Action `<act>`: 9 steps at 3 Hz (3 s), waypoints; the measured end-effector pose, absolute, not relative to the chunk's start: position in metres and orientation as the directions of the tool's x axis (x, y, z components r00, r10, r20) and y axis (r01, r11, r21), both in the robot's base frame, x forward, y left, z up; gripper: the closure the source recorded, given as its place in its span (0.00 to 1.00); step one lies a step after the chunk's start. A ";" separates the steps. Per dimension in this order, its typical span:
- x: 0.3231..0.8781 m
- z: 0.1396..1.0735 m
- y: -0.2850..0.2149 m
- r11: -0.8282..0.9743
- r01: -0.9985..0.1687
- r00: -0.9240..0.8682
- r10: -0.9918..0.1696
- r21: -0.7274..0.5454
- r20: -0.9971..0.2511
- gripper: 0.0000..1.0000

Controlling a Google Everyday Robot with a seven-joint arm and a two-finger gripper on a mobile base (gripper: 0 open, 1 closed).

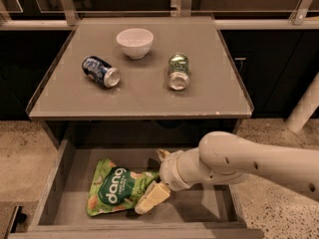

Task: Pick green rice chip bag from top drawer and place on counter

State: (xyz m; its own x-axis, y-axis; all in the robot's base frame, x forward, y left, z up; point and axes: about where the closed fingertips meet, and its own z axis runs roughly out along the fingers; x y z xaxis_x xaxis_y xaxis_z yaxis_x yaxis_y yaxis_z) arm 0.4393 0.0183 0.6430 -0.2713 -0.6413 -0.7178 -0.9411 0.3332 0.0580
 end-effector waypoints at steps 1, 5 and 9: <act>0.435 0.638 0.042 0.285 -0.956 -0.243 -0.637 0.069 -0.732 0.00; 0.445 0.621 0.060 0.270 -0.963 -0.180 -0.661 -0.007 -0.728 0.88; 0.412 0.776 0.034 0.301 -0.930 -0.064 -0.700 -0.213 -0.711 1.00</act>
Offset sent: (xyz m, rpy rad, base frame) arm 0.0179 0.0614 -0.0467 -0.0490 -0.1506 0.0846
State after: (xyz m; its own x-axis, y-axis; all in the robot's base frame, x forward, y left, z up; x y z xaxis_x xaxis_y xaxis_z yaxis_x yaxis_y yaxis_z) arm 0.4122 0.0340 0.7758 -0.0635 -0.7003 -0.7110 -0.9297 0.3006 -0.2130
